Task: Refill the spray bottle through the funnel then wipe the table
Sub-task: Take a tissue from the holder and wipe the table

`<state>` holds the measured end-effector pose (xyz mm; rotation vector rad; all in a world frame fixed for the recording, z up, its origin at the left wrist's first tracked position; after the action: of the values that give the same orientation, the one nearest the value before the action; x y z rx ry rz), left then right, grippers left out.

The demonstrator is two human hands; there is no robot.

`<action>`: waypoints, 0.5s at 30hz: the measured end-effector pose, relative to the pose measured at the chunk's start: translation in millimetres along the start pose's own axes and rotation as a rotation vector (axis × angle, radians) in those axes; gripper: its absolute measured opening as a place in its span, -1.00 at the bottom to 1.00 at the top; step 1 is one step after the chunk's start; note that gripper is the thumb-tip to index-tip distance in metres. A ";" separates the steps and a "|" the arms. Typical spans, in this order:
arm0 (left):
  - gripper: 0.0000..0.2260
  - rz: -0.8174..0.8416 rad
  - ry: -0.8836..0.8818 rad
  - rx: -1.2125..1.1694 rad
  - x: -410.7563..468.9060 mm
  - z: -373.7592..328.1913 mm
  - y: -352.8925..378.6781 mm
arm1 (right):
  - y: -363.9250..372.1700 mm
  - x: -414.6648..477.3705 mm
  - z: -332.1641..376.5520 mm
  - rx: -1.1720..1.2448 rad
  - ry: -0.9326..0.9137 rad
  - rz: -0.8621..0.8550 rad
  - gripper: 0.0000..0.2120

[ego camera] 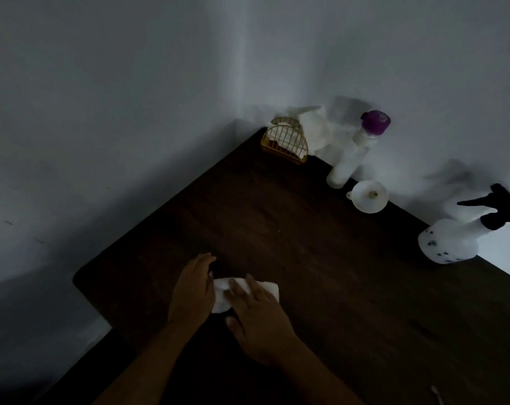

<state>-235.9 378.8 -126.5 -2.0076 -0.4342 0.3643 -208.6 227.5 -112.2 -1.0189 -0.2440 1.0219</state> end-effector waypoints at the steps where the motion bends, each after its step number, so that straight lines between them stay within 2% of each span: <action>1: -0.64 -0.011 -0.007 -0.011 4.3 -0.3 0.5 | -4.3 9.8 -1.8 0.048 -0.010 0.024 -0.42; 3: -0.69 -0.017 -0.026 -0.007 9.8 -4.4 1.6 | -7.7 24.2 -6.8 0.070 -0.031 -0.045 -0.38; 6: -0.53 -0.056 0.001 0.073 18.1 -13.8 11.2 | -5.9 42.8 -11.7 0.000 0.002 -0.064 -0.33; 11: -0.44 -0.096 -0.064 0.231 29.3 -24.6 14.4 | -12.5 61.8 -22.3 -0.135 -0.096 -0.072 -0.27; 15: -0.38 -0.079 -0.079 0.299 30.6 -24.6 18.3 | -49.2 73.9 -51.4 -0.085 0.103 -0.122 -0.27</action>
<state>-195.4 365.5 -134.0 -1.6855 -0.4770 0.4337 -108.8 249.7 -120.7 -1.1167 -0.2637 0.8522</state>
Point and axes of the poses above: each hand's wrist, its own x-axis towards the middle knuckle, its own y-axis out of the palm, z = x × y, the point moved 2 cm from there along x, towards the middle knuckle, and after that the axes turned 14 degrees about x, right-handed, at the moved point
